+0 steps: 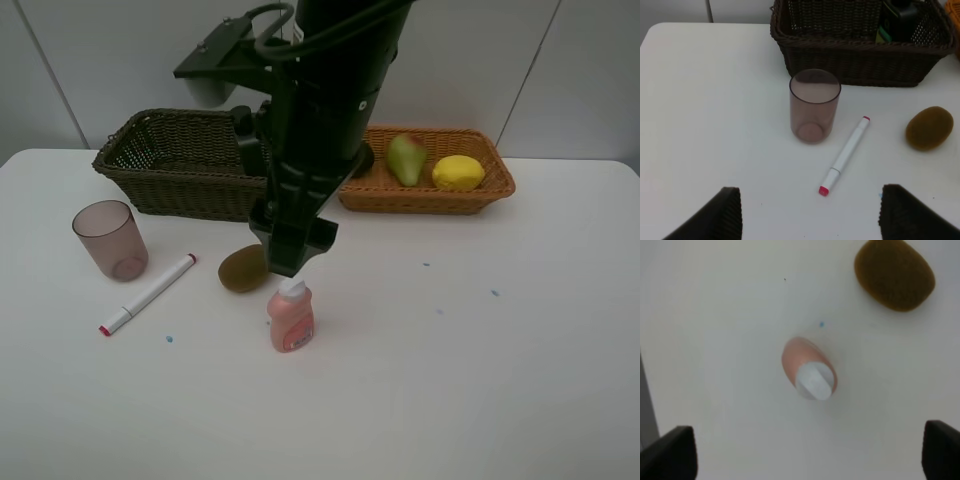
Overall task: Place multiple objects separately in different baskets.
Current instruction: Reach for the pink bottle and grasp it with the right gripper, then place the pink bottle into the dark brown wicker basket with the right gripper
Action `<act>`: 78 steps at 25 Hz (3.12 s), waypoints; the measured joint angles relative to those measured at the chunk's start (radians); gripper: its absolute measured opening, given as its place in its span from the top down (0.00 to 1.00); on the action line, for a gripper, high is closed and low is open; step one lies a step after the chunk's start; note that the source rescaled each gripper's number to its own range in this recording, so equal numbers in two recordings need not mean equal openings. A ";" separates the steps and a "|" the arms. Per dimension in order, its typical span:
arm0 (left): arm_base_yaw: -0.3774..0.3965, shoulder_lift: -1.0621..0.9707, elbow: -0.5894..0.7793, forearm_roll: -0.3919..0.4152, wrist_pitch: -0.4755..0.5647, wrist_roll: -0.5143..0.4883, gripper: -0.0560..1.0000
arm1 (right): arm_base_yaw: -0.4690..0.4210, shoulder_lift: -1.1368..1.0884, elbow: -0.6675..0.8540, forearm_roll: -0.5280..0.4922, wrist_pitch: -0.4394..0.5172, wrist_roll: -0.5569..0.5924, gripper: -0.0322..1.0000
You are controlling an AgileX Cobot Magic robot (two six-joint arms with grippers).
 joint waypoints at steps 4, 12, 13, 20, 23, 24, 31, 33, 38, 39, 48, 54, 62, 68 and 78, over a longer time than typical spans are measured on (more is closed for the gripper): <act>0.000 0.000 0.000 0.000 0.000 0.000 0.24 | 0.000 -0.001 0.128 -0.022 0.002 -0.100 0.03; 0.000 0.000 0.000 0.000 0.000 0.000 0.24 | 0.000 -0.001 0.227 -0.039 -0.196 -0.280 0.06; 0.000 0.000 0.000 0.000 0.000 0.000 0.24 | 0.000 -0.001 0.227 -0.040 -0.219 -0.309 0.06; 0.000 0.000 0.000 0.000 0.000 0.000 0.24 | 0.020 0.001 0.227 -0.065 -0.287 -0.447 0.10; 0.000 0.000 0.000 0.000 0.000 0.000 0.24 | 0.020 0.017 0.227 -0.063 -0.305 -0.478 0.17; 0.000 0.000 0.000 0.000 0.000 0.000 0.24 | 0.021 0.027 0.227 -0.058 -0.314 -0.485 0.18; 0.000 0.000 0.000 0.000 0.000 0.000 0.24 | 0.029 0.097 0.227 -0.050 -0.364 -0.493 0.21; 0.000 0.000 0.000 0.000 0.000 0.000 0.24 | 0.029 0.113 0.227 -0.052 -0.364 -0.493 0.22; 0.000 0.000 0.000 0.000 0.000 0.000 0.24 | 0.029 0.142 0.227 -0.062 -0.389 -0.494 0.22; 0.000 0.000 0.000 0.000 0.000 0.000 0.24 | 0.029 0.148 0.227 -0.062 -0.398 -0.494 0.22; 0.000 0.000 0.000 0.000 0.000 0.000 0.24 | 0.029 0.205 0.227 -0.063 -0.435 -0.494 0.22; 0.000 0.000 0.000 0.000 0.000 0.000 0.24 | 0.029 0.219 0.227 -0.071 -0.437 -0.494 0.27; 0.000 0.000 0.000 0.000 0.000 0.000 0.24 | 0.029 0.247 0.227 -0.073 -0.429 -0.494 0.76; 0.000 0.000 0.000 0.000 0.000 0.000 0.24 | 0.029 0.247 0.227 -0.073 -0.426 -0.494 0.97; 0.000 0.000 0.000 0.000 0.000 0.000 0.24 | 0.029 0.237 0.227 -0.083 -0.422 -0.494 0.97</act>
